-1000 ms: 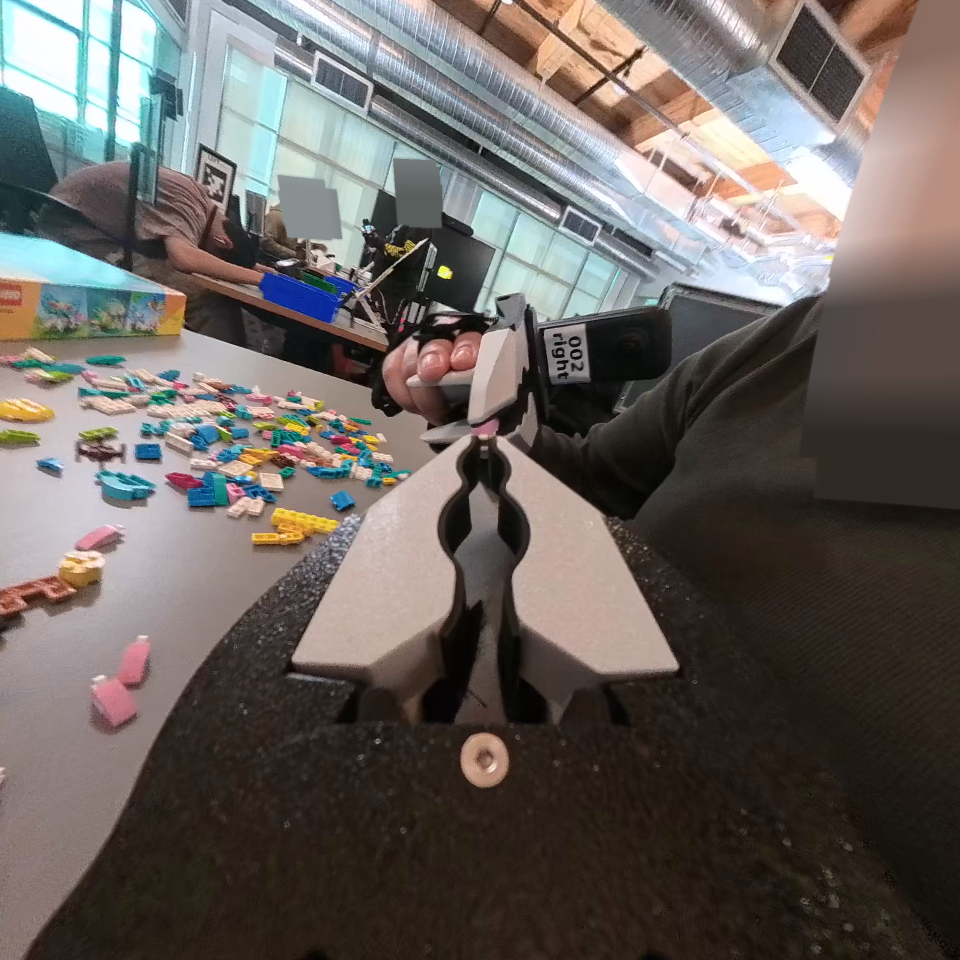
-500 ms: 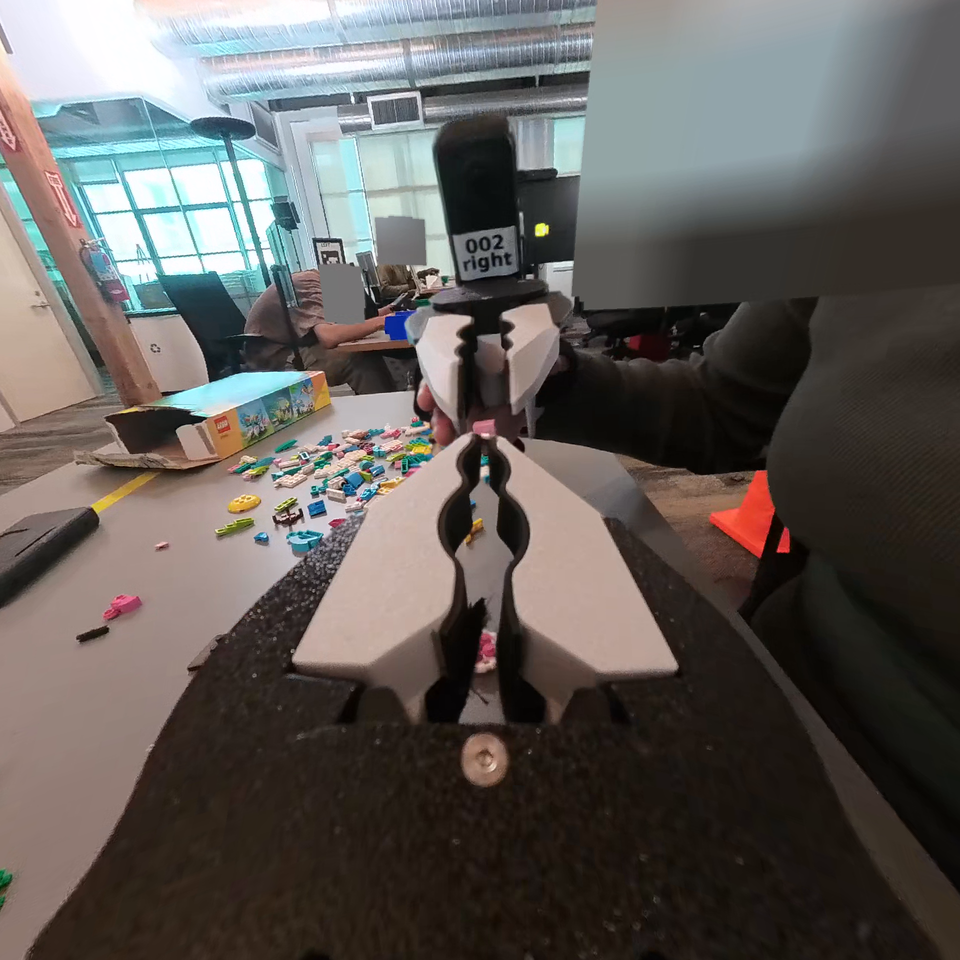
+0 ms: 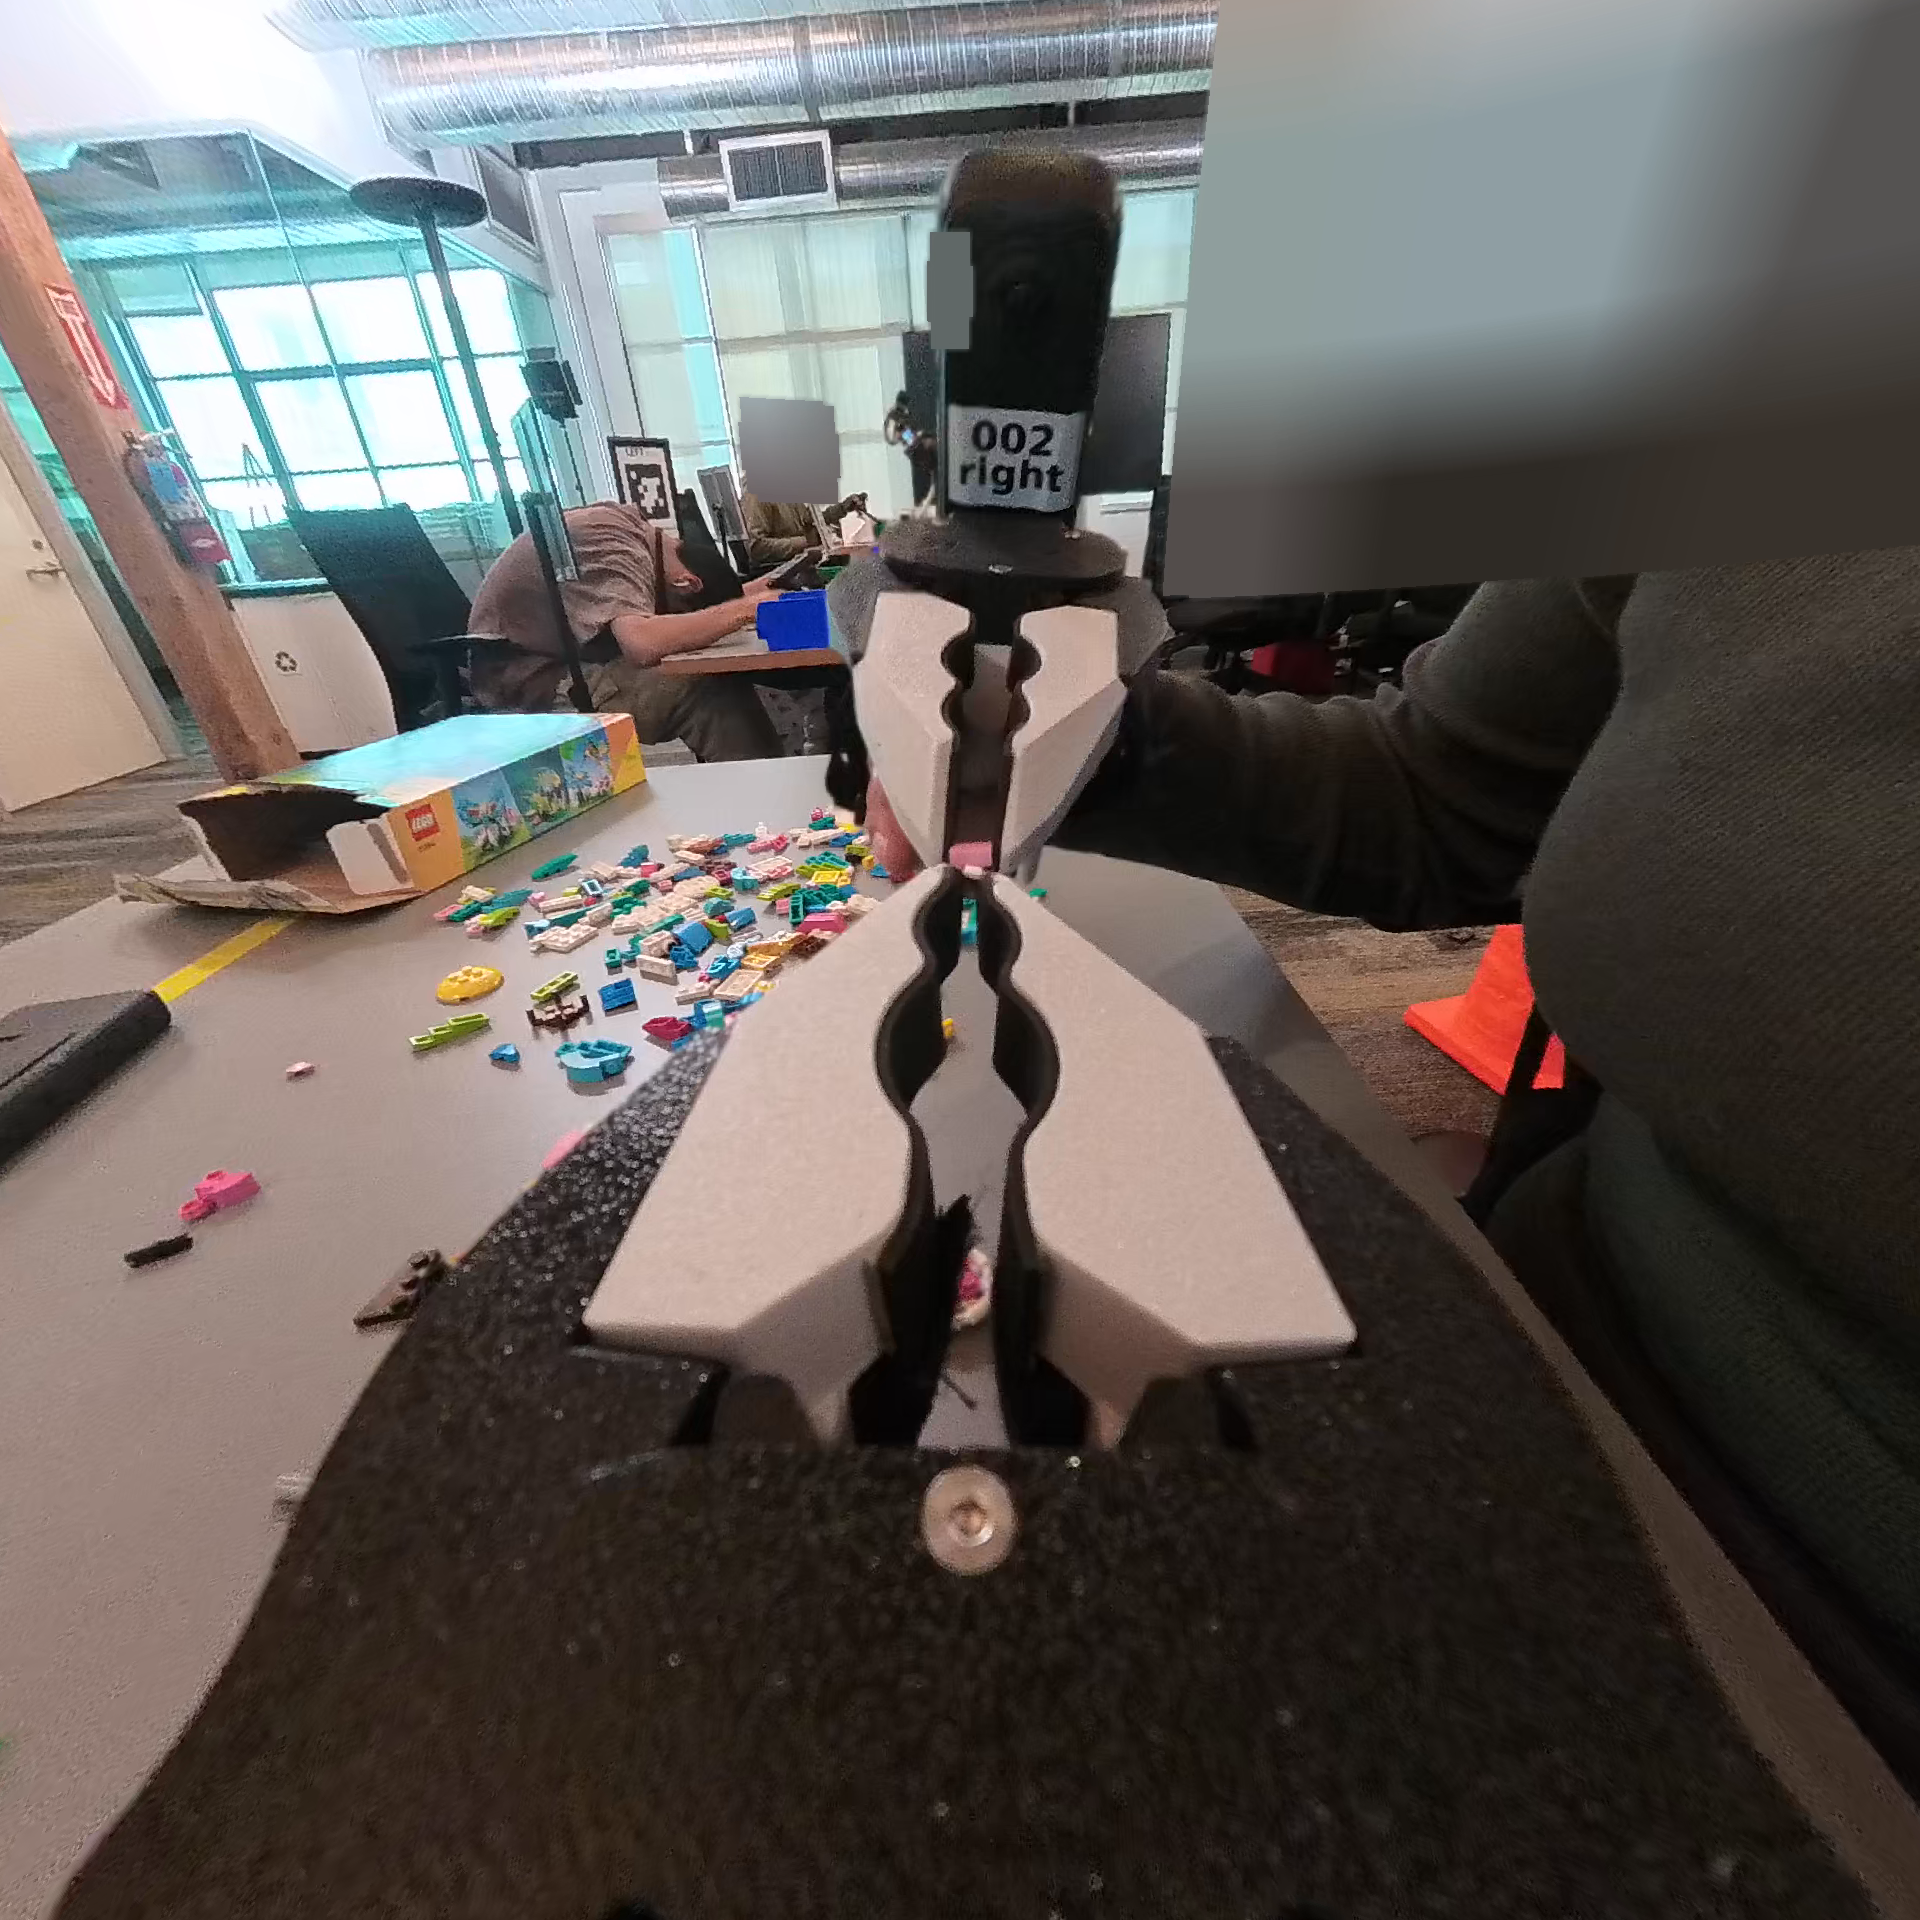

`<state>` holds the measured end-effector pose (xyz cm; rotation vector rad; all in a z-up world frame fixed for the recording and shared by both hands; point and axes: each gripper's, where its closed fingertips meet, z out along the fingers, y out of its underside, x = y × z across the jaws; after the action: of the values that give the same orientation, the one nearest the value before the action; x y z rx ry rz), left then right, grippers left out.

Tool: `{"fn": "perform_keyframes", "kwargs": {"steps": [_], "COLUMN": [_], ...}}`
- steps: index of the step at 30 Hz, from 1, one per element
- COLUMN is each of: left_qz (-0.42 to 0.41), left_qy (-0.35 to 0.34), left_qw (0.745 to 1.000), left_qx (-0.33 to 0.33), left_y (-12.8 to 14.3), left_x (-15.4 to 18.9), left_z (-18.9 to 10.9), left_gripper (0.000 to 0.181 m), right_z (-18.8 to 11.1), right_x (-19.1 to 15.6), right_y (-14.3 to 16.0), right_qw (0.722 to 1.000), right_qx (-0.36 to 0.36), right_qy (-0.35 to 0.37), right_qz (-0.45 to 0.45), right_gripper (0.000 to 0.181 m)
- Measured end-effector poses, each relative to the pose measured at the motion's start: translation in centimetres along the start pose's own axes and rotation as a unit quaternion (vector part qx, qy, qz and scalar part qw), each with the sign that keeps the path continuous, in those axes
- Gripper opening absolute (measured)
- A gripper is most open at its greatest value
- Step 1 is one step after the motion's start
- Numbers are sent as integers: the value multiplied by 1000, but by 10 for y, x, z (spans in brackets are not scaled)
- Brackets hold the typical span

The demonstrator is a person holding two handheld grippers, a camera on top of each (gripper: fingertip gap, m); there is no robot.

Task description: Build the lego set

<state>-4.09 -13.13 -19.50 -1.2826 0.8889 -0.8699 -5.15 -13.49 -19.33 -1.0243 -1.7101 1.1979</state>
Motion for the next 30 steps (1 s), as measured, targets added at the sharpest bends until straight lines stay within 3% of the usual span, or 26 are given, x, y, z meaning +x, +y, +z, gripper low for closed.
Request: {"fn": "perform_keyframes", "kwargs": {"steps": [5, 10, 12, 15, 18, 27, 30], "left_qz": [-9, -28, -52, -101, -152, -155, -138], "left_qy": [3, 2, -3, -10, -8, -8, -39], "left_qw": [1000, 1000, 999, 995, 988, 988, 989], "left_qx": [-7, -11, -9, -1, 11, 3, -25], "left_y": [4, 6, 7, 7, 7, 9, 18], "left_x": [0, -3, -7, -14, -20, -21, -31], "left_z": [1, 2, 1, 0, -2, -3, -6], "left_gripper": [0, 0, 0, 0, 0, 0, 0], "right_z": [0, 0, -1, -1, 4, 5, 3], "right_x": [-1, 4, 9, 14, 16, 14, 22], "right_y": [4, 5, 3, 1, 7, 13, 22], "right_qw": [998, 998, 997, 985, 962, 981, 981], "right_qx": [-30, -33, -27, -37, -78, -63, -76], "right_qy": [16, 30, 50, 93, 129, 95, 105], "right_qz": [-49, -39, -51, -142, -228, -158, -142], "right_gripper": [7, 8, 30, 45, 39, 25, 26]}}
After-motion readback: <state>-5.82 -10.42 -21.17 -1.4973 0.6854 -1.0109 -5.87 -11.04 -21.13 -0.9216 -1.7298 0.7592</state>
